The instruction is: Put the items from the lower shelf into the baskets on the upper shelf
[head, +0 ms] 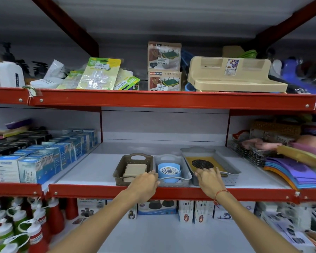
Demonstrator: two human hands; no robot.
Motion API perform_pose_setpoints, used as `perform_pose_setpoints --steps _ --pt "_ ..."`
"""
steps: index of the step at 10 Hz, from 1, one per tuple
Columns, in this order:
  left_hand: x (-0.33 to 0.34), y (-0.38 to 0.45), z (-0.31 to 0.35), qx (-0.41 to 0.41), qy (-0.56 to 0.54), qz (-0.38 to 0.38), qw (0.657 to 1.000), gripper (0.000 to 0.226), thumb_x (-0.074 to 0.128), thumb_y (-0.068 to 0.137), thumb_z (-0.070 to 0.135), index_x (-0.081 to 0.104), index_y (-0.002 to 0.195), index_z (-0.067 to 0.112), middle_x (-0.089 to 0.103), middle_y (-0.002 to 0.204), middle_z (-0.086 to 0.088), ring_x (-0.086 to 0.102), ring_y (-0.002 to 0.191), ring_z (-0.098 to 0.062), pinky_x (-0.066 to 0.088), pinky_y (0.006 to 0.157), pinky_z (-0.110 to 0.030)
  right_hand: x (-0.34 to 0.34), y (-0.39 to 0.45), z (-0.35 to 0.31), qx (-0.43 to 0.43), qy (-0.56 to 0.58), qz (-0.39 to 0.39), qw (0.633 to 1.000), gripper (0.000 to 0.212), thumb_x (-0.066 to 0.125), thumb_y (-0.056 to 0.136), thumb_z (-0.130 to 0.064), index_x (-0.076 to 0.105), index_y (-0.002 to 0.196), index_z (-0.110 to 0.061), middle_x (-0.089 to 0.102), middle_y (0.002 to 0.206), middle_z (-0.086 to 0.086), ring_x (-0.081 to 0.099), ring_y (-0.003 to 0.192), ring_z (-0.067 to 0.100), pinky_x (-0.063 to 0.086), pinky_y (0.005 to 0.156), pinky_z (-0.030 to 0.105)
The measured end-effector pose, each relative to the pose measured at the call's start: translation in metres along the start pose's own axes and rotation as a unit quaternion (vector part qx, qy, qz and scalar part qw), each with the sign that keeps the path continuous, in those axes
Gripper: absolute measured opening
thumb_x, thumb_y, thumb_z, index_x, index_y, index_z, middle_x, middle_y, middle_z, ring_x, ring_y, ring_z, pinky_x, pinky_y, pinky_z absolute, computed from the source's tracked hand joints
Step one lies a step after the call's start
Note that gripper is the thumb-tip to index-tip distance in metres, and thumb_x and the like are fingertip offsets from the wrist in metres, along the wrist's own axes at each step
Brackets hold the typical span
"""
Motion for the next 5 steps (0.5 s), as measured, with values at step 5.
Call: perform_pose_setpoints --steps 5 --pt "0.007 -0.011 0.011 -0.018 0.036 0.006 0.999 0.056 0.023 0.102 0.036 0.015 0.15 0.008 0.014 0.16 -0.009 0.013 0.147 -0.022 0.015 0.12 -0.036 -0.014 -0.037 -0.013 -0.031 -0.026 0.001 0.999 0.031 0.034 0.097 -0.013 0.053 0.122 -0.011 0.06 0.125 0.011 0.05 0.123 0.027 0.018 0.119 0.043"
Point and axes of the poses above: each hand's wrist, its own y-axis towards the middle knuckle, its own x-axis out of the palm, z = x × y, the point moved 3 cm from there along y, towards the middle knuckle
